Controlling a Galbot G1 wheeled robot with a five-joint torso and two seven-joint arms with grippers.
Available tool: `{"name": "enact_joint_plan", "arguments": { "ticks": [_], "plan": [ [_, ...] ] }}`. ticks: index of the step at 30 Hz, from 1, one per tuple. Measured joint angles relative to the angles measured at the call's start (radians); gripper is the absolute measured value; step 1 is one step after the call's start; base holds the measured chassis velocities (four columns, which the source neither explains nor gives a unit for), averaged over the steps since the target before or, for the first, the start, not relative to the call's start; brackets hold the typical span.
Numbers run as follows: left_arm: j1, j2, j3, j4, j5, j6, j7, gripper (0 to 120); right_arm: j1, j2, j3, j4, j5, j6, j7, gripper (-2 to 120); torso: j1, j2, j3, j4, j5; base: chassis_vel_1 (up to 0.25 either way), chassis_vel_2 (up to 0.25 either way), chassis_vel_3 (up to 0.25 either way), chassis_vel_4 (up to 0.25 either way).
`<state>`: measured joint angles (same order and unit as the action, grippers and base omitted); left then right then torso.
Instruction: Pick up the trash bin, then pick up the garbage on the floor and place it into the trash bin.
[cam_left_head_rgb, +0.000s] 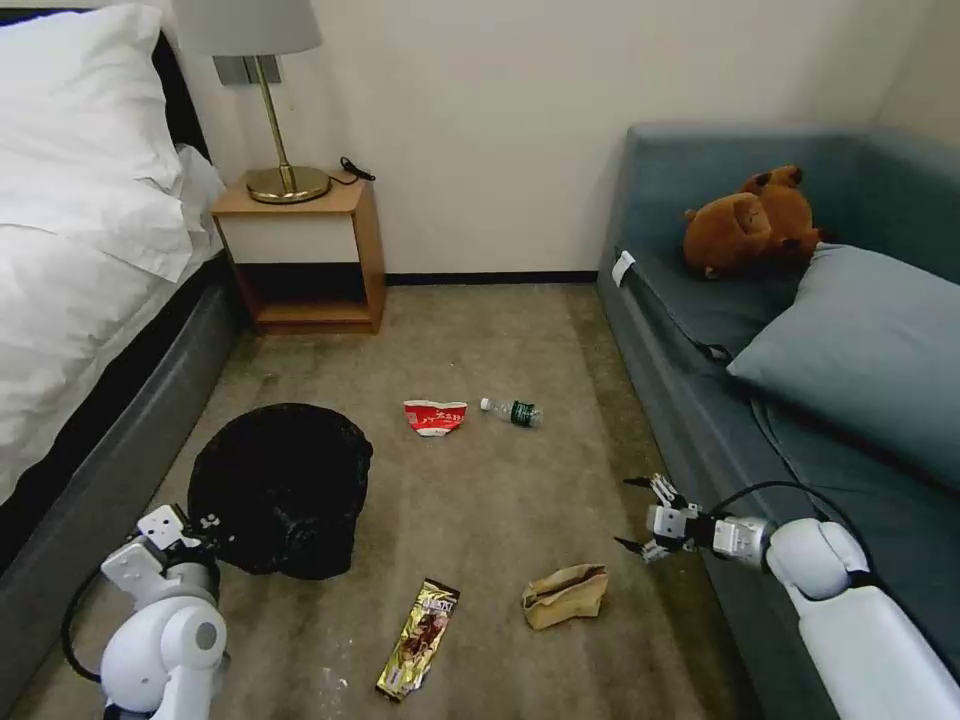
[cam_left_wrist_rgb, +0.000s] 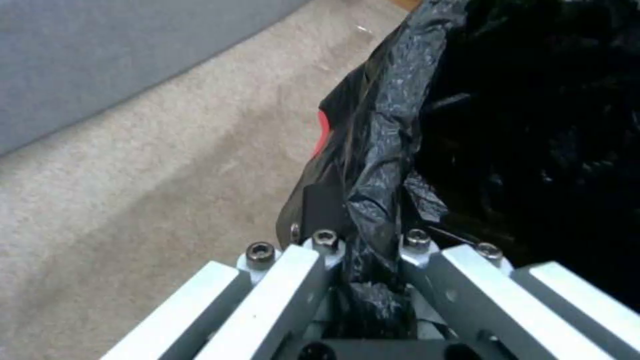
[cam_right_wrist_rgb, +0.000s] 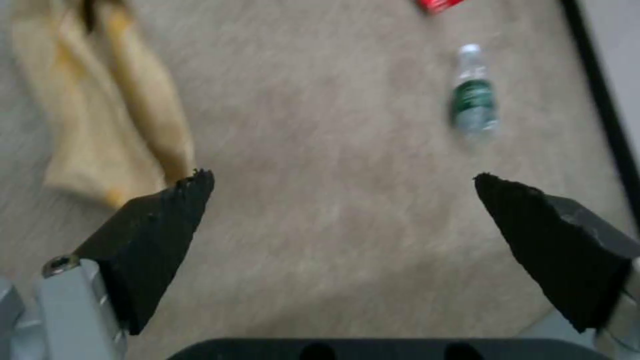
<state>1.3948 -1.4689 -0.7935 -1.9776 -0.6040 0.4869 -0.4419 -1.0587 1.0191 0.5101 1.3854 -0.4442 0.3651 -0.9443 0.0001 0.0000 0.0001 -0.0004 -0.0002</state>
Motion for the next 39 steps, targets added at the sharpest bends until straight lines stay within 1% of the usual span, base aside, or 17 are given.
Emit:
{"name": "enact_joint_plan", "arguments": {
  "ticks": [2,4,9,10,11,13,14,16,17,19,20,23,24,27,30,37,39],
  "plan": [
    [-0.003,-0.004,0.002,0.005,0.005,-0.001,0.001,1,0.017,0.000,-0.016,-0.017,-0.016,0.009,-0.019,100,0.000,0.000,0.000,0.0000,0.0003,0.000,0.000,0.000,0.000],
    [-0.008,-0.012,0.004,0.007,0.013,-0.002,0.000,1,0.051,0.005,-0.054,-0.054,-0.047,0.027,-0.043,100,0.000,0.000,0.000,0.0006,0.0001,0.000,0.000,0.000,0.000],
    [-0.011,-0.026,0.003,0.001,0.015,-0.001,-0.002,1,0.094,0.032,-0.096,-0.120,-0.093,0.047,-0.052,100,0.000,0.000,0.000,0.0004,0.0001,0.000,0.000,0.000,0.000],
    [-0.009,-0.033,0.003,-0.011,0.016,0.002,-0.003,1,0.122,0.052,-0.122,-0.171,-0.114,0.058,-0.058,100,0.000,0.000,0.000,0.0005,0.0004,0.000,0.000,0.000,0.000],
    [-0.009,-0.033,0.003,-0.011,0.016,0.002,-0.003,1,0.122,0.052,-0.122,-0.171,-0.114,0.058,-0.058,100,0.000,0.000,0.000,0.0005,0.0004,0.000,0.000,0.000,0.000],
    [-0.004,-0.042,0.001,-0.023,0.018,0.003,-0.004,1,0.156,0.075,-0.159,-0.235,-0.132,0.072,-0.066,100,0.000,0.000,0.000,0.0005,0.0003,0.000,0.000,0.000,0.000],
    [-0.004,-0.042,0.001,-0.023,0.018,0.003,-0.004,1,0.156,0.075,-0.159,-0.235,-0.132,0.072,-0.066,100,0.000,0.000,0.000,0.0005,0.0003,0.000,0.000,0.000,0.000],
    [-0.001,-0.054,-0.001,-0.030,0.023,0.003,-0.005,1,0.192,0.106,-0.190,-0.302,-0.159,0.086,-0.064,100,0.000,0.000,0.000,0.0003,0.0000,0.000,0.000,0.000,0.000],
    [-0.001,-0.054,-0.001,-0.030,0.023,0.003,-0.005,1,0.192,0.106,-0.190,-0.302,-0.159,0.086,-0.064,100,0.000,0.000,0.000,0.0003,0.0000,0.000,0.000,0.000,0.000],
    [0.004,-0.067,0.000,-0.033,0.028,0.003,-0.005,1,0.221,0.141,-0.205,-0.358,-0.186,0.100,-0.060,100,0.000,0.000,0.000,0.0004,0.0003,0.000,0.000,0.000,0.000],
    [0.004,-0.067,0.000,-0.033,0.028,0.003,-0.005,1,0.221,0.141,-0.205,-0.358,-0.186,0.100,-0.060,100,0.000,0.000,0.000,0.0004,0.0003,0.000,0.000,0.000,0.000],
    [0.004,-0.077,0.002,-0.036,0.035,0.003,-0.006,1,0.264,0.181,-0.213,-0.427,-0.222,0.121,-0.057,100,0.000,0.000,0.000,0.0006,0.0001,0.000,0.000,0.000,0.000],
    [0.004,-0.077,0.002,-0.036,0.035,0.003,-0.006,1,0.264,0.181,-0.213,-0.427,-0.222,0.121,-0.057,100,0.000,0.000,0.000,0.0006,0.0001,0.000,0.000,0.000,0.000],
    [-0.004,-0.081,0.002,-0.040,0.042,0.004,-0.007,1,0.289,0.195,-0.216,-0.485,-0.242,0.130,-0.055,100,0.000,0.000,0.000,0.0004,0.0000,0.000,0.000,0.000,0.000],
    [-0.007,-0.081,-0.001,-0.042,0.042,0.007,-0.008,1,0.291,0.194,-0.216,-0.504,-0.245,0.131,-0.054,100,0.000,0.000,0.000,0.0003,0.0002,0.000,0.000,0.000,0.000],
    [-0.014,-0.081,-0.008,-0.036,0.042,0.006,-0.008,1,0.267,0.166,-0.218,-0.506,-0.242,0.131,-0.051,100,0.000,0.000,0.000,0.0003,0.0002,0.000,0.000,0.000,0.000],
    [-0.014,-0.082,-0.007,-0.035,0.041,0.005,-0.008,1,0.250,0.161,-0.217,-0.505,-0.221,0.123,-0.046,100,0.000,0.000,0.000,0.0004,-0.0001,0.000,0.000,0.000,0.000]
  ]
}}
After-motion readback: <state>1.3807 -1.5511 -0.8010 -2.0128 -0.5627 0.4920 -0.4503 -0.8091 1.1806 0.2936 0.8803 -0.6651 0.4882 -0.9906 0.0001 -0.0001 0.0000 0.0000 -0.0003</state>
